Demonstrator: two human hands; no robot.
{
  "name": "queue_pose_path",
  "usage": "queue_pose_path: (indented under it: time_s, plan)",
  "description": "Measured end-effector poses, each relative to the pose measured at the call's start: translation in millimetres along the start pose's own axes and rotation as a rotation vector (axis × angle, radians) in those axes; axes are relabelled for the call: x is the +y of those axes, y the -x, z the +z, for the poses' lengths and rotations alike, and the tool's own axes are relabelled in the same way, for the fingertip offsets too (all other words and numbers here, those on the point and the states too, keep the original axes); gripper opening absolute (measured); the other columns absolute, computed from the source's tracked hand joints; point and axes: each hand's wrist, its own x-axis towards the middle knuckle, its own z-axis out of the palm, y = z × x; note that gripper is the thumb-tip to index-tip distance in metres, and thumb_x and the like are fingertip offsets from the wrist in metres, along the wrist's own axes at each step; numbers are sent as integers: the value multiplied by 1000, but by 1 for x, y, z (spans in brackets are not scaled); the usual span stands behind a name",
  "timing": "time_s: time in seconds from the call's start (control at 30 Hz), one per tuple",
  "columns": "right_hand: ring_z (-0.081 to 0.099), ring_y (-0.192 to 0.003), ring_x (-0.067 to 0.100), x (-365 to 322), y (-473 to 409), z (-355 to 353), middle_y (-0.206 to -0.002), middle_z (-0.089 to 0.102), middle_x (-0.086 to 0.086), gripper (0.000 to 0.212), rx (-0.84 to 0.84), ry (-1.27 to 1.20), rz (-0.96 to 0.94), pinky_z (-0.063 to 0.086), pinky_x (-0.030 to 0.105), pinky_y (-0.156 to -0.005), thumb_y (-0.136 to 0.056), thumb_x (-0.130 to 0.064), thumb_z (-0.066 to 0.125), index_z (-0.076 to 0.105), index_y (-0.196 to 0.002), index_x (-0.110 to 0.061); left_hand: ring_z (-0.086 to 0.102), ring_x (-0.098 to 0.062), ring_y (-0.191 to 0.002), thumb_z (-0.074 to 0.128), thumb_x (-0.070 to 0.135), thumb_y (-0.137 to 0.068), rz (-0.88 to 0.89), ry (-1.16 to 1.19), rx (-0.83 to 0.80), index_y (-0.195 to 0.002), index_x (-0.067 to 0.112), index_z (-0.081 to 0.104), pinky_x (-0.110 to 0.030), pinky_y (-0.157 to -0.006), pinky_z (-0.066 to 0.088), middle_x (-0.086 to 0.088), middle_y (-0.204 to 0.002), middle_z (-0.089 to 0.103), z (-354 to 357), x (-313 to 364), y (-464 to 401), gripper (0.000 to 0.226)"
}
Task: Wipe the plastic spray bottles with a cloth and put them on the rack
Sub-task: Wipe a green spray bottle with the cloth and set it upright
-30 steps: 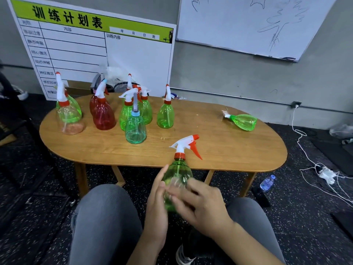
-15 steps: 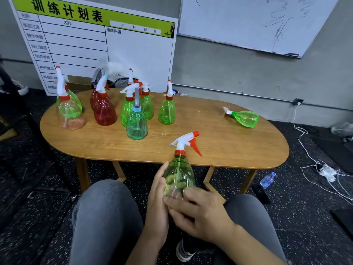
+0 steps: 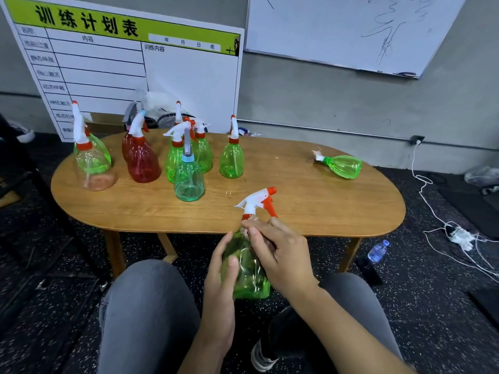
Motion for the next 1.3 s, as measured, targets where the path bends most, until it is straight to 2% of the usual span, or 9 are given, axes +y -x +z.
queue_pose_path:
  time_s: [0.13, 0.4, 0.6, 0.73, 0.83, 1.0, 1.13, 1.2, 1.3]
  plan:
    - [52, -63, 6, -1, 13, -6, -82, 53, -17, 30, 91, -148, -27, 41, 13, -61, -105, -33, 59, 78, -123, -19, 61, -20, -136, 75, 50, -83, 22, 20, -21, -148, 42, 55, -49, -111, 49, 4, -146, 65, 3, 5, 2, 69]
    - [69, -97, 15, 8, 17, -14, -103, 74, -12, 28, 115, -307, 170, 51, 29, -82, -104, -35, 56, 77, -118, -23, 70, -23, -124, 56, 38, -94, -23, 83, -44, -149, 36, 54, -37, -92, 60, 2, -137, 71, 6, 11, 3, 55]
    - [50, -68, 5, 9, -2, -14, -79, 56, -20, 26, 40, -294, 176, 37, 19, -62, -105, -30, 58, 77, -122, -25, 62, -22, -137, 49, 50, -99, -19, 7, -87, -146, 52, 55, -52, -111, 52, 7, -151, 62, 4, 5, 1, 48]
    - [60, -71, 10, 7, 6, -7, -87, 65, -15, 35, -42, -141, 120, 52, 35, -63, -106, -46, 52, 75, -126, -31, 54, -13, -144, 42, 54, -101, 7, -85, -64, -142, 64, 53, -53, -118, 45, 14, -156, 56, -1, -4, -2, 43]
    - [60, -70, 8, 3, 18, -9, -90, 63, -9, 30, -56, -64, -2, 54, 34, -58, -105, -40, 56, 76, -124, -28, 57, -17, -142, 42, 50, -102, -11, -68, -60, -143, 60, 54, -56, -117, 46, 9, -154, 58, -1, -6, -2, 44]
    - [56, -74, 12, 2, 54, -20, -90, 54, -6, 21, -189, 72, -467, 48, 23, -61, -100, -27, 68, 79, -117, -23, 68, -32, -128, 42, 46, -108, -41, 15, -46, -150, 49, 52, -57, -113, 47, -11, -138, 70, 2, 0, 2, 44]
    - [54, -75, 11, 10, 56, -27, -94, 45, -8, 23, -194, 139, -573, 48, 23, -60, -98, -30, 71, 79, -119, -26, 68, -32, -127, 48, 45, -103, -35, 35, -43, -149, 41, 55, -51, -110, 50, -12, -139, 70, 6, 6, 3, 47]
    - [53, -76, 7, 9, 46, -27, -95, 44, -10, 23, -167, 135, -527, 44, 19, -62, -102, -33, 66, 79, -119, -26, 69, -28, -126, 45, 46, -109, -24, -4, -41, -144, 50, 57, -52, -108, 51, -7, -136, 72, 5, 3, 2, 38]
    - [46, -68, 0, 12, 20, -22, -85, 45, -14, 31, -43, 47, -205, 47, 25, -54, -107, -41, 54, 77, -123, -28, 65, -21, -133, 44, 49, -105, -35, -48, -63, -141, 56, 58, -57, -112, 49, 5, -144, 67, 3, -3, -1, 40]
